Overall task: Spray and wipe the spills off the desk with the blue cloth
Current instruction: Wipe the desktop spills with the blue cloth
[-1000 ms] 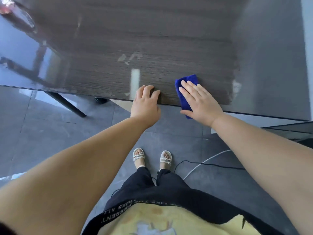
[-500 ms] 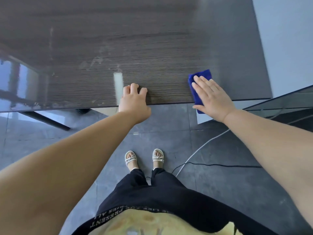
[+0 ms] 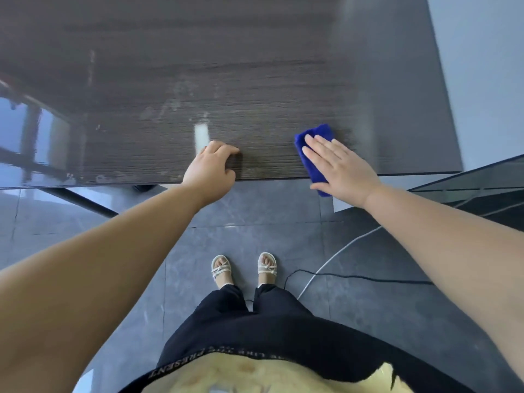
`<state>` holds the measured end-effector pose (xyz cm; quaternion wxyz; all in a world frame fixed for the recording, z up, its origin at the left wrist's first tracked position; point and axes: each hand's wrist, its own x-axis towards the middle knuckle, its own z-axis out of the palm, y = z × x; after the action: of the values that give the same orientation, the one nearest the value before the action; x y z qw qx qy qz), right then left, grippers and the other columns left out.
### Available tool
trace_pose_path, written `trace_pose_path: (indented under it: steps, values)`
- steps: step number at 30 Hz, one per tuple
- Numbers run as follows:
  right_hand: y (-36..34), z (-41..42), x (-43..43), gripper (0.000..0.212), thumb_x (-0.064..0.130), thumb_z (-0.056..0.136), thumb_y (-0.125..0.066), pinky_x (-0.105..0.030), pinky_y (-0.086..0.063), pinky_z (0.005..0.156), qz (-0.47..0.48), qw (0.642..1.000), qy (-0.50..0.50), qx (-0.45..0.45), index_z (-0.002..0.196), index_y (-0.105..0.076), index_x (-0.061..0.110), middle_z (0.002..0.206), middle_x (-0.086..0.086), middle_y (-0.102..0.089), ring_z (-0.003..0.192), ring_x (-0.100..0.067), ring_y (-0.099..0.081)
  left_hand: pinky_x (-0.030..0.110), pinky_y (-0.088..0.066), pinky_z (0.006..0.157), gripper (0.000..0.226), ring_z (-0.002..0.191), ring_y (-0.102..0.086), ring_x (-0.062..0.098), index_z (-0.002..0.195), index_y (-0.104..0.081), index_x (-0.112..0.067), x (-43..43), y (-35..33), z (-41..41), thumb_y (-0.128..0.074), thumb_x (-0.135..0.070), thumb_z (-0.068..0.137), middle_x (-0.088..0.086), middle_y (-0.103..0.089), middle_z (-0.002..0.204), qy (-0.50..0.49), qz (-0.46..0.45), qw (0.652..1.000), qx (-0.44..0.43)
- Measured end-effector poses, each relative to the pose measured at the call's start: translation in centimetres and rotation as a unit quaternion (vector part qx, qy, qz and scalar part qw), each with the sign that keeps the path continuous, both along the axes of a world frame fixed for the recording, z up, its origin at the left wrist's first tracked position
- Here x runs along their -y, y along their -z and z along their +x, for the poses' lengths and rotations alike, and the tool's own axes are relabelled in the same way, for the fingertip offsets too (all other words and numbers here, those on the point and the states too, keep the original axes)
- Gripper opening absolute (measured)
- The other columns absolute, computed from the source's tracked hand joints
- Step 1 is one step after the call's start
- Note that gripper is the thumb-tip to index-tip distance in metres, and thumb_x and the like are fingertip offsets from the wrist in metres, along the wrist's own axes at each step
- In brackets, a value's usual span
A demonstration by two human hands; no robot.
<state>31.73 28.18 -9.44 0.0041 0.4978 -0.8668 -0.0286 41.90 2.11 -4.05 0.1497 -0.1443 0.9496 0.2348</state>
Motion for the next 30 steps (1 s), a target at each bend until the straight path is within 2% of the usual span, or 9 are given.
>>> trace_pose_path:
  steps: [3,8,10,13,18,23,25,28,30]
  values:
    - [-0.2,0.9,1.6,0.085,0.037,0.073,-0.077,-0.048,-0.028,0.108,0.028,0.999,0.028,0.014,0.137,-0.041,-0.005,0.145,-0.023,-0.039,0.132,-0.037,-0.041,0.033,-0.029,0.106,0.05,0.132,-0.027,0.026,0.137,-0.043,-0.018,1.0,0.3,1.1,-0.045,-0.01,0.088,0.003,-0.039,0.141,-0.041,-0.009,0.999,-0.011]
    - [-0.5,2.7,7.8,0.084,0.04,0.077,-0.073,-0.047,-0.024,0.11,0.04,0.998,0.003,0.042,0.139,-0.037,-0.004,0.147,-0.021,-0.036,0.134,-0.036,-0.038,0.037,-0.028,0.109,0.051,0.132,-0.024,0.028,0.137,-0.044,-0.019,5.1,0.9,3.7,-0.048,-0.012,0.087,0.004,-0.037,0.141,-0.088,-0.048,0.995,-0.008]
    - [-0.8,3.6,11.0,0.083,0.042,0.085,-0.064,-0.042,-0.012,0.114,0.048,0.997,-0.013,0.062,0.145,-0.026,-0.001,0.153,-0.019,-0.024,0.141,-0.033,-0.026,0.039,-0.027,0.11,0.05,0.134,-0.023,0.029,0.137,-0.044,-0.018,7.2,0.7,4.8,-0.048,-0.014,0.088,0.005,-0.036,0.142,-0.106,-0.058,0.993,-0.001]
    - [-1.4,4.9,15.8,0.081,0.049,0.095,-0.041,-0.037,0.006,0.116,0.082,0.991,-0.031,0.097,0.149,0.001,0.006,0.159,-0.012,0.006,0.147,-0.026,0.003,0.042,-0.028,0.11,0.048,0.135,-0.022,0.029,0.138,-0.043,-0.019,10.1,0.7,6.1,-0.047,-0.018,0.09,0.005,-0.034,0.144,-0.132,-0.068,0.989,0.008]
    - [-2.4,7.3,26.2,0.081,0.054,0.096,-0.031,-0.036,0.009,0.116,0.12,0.98,-0.058,0.147,0.149,0.011,0.008,0.157,-0.009,0.018,0.145,-0.022,0.015,0.043,-0.029,0.11,0.046,0.137,-0.019,0.027,0.138,-0.041,-0.021,15.4,0.5,9.0,-0.047,-0.023,0.092,0.004,-0.033,0.145,-0.183,-0.06,0.981,0.015]
    - [-2.5,10.5,36.9,0.083,0.054,0.095,-0.036,-0.035,0.009,0.116,0.112,0.972,-0.069,0.196,0.15,0.008,0.01,0.158,-0.007,0.017,0.145,-0.02,0.015,0.041,-0.028,0.11,0.046,0.136,-0.019,0.028,0.138,-0.042,-0.019,22.7,0.3,12.4,-0.048,-0.021,0.092,0.006,-0.033,0.144,-0.231,-0.062,0.971,0.018]
    - [-3.1,10.9,39.5,0.079,0.05,0.095,-0.041,-0.034,0.006,0.116,0.087,0.963,-0.07,0.247,0.151,-0.001,0.011,0.159,-0.006,0.011,0.146,-0.02,0.011,0.041,-0.029,0.109,0.046,0.135,-0.021,0.029,0.137,-0.043,-0.018,25.2,0.2,13.3,-0.049,-0.021,0.092,0.007,-0.034,0.143,-0.235,-0.059,0.97,0.017]
    - [-4.4,11.0,41.6,0.057,0.033,0.096,-0.05,-0.033,-0.012,0.115,-0.064,0.931,-0.001,0.36,0.146,-0.032,0.013,0.158,-0.004,-0.017,0.145,-0.02,-0.013,0.04,-0.032,0.106,0.044,0.132,-0.026,0.03,0.134,-0.047,-0.019,28.5,0.4,13.9,-0.049,-0.021,0.091,0.007,-0.037,0.141,-0.229,-0.058,0.972,0.01]
    - [-4.8,10.5,41.2,0.052,0.031,0.09,-0.059,-0.036,-0.031,0.107,-0.131,0.938,0.102,0.305,0.138,-0.044,0.016,0.148,-0.003,-0.036,0.135,-0.023,-0.031,0.039,-0.032,0.105,0.042,0.13,-0.029,0.03,0.133,-0.048,-0.02,29.5,0.5,13.6,-0.047,-0.022,0.091,0.006,-0.038,0.141,-0.217,-0.059,0.974,0.004]
